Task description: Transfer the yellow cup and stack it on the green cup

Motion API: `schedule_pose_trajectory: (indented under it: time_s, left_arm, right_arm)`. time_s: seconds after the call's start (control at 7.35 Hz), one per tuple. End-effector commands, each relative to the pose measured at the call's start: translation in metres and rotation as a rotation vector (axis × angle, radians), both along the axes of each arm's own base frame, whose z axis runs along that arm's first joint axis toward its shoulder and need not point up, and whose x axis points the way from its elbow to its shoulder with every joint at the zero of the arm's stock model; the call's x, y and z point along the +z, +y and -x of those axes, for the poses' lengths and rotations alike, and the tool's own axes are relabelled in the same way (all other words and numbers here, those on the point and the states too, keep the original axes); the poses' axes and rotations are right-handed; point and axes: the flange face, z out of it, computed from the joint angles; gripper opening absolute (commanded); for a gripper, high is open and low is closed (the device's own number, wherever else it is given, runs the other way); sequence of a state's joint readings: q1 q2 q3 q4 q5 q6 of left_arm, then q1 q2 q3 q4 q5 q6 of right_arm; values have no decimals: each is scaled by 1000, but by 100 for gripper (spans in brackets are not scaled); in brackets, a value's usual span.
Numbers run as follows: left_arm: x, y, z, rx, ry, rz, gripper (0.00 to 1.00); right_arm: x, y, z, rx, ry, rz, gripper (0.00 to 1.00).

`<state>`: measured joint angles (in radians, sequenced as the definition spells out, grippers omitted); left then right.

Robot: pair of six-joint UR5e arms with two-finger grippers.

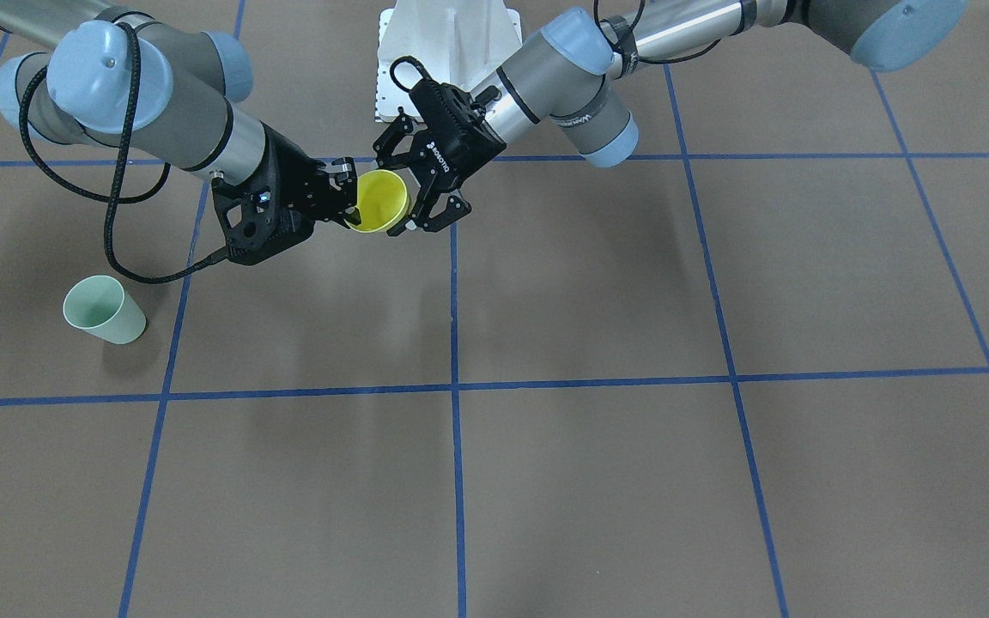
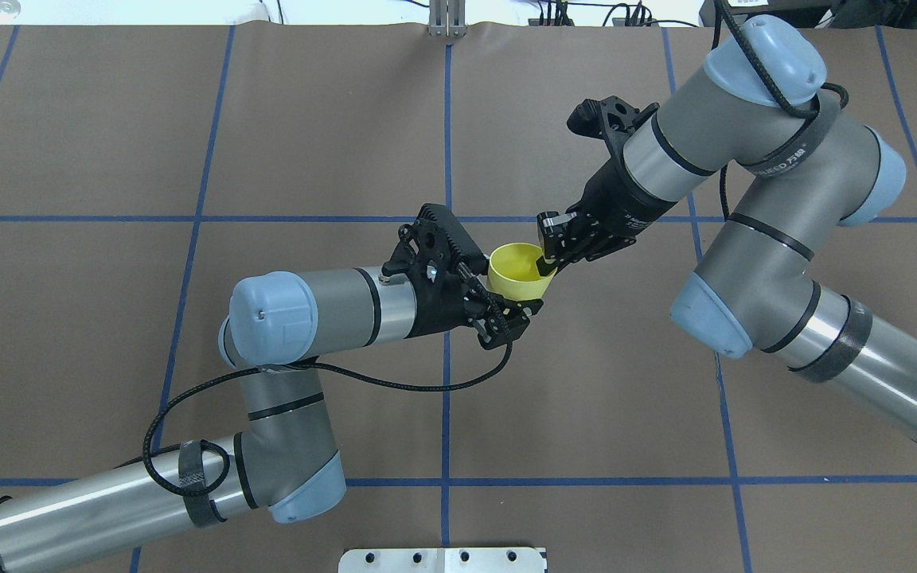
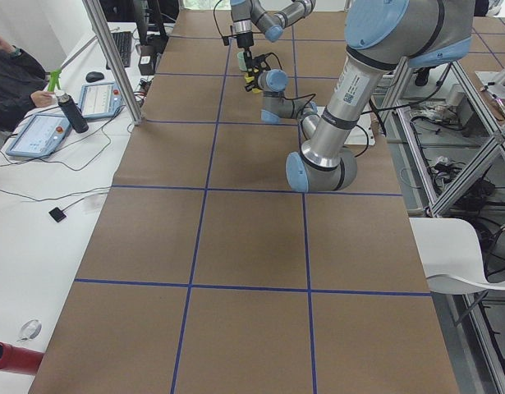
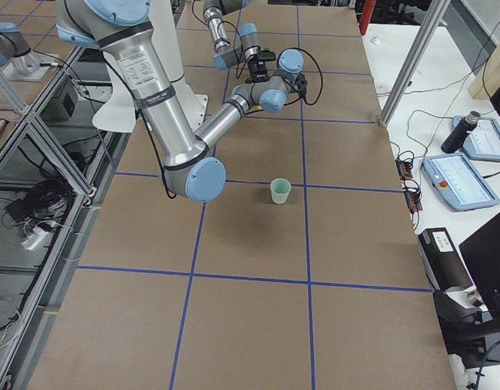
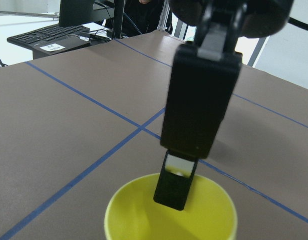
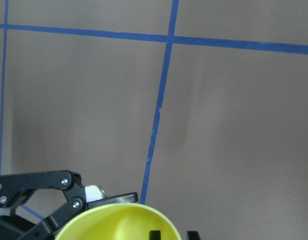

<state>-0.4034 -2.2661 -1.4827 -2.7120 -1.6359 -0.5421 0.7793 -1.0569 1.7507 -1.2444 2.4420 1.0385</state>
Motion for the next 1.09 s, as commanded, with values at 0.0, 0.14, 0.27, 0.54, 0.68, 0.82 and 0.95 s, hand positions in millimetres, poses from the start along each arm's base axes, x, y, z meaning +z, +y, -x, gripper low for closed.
schedule_pose_trajectory:
  time_s: [0.0,0.14,0.27,0.54,0.68,0.82,0.95]
  left_arm:
    - [-3,0,-1,-2,9,16,95]
    - [-3,0,-1,-1,15,32,100]
    - [-3,-1,-2,-2,14,33,100]
    - [-3,-2,-1,-4,13,32,100]
    - [-2,-3,-1,-5,12,34,100]
    - [-2,-3,-1,-5,12,34,100]
    - [-2,-2,0,-5,14,34,100]
  right_arm:
    - [-1,1,-1,1,-3,-4,0]
    - [-1,1,-1,2,-3,-5,0]
    - [-3,1,-2,2,-5,-7,0]
    - [-2,0,-3,4,-4,-5,0]
    - [-1,-3,-7,12,-3,-3,0]
    - [0,-6,-10,19,-2,-3,0]
    - [6,-6,-13,24,6,5,0]
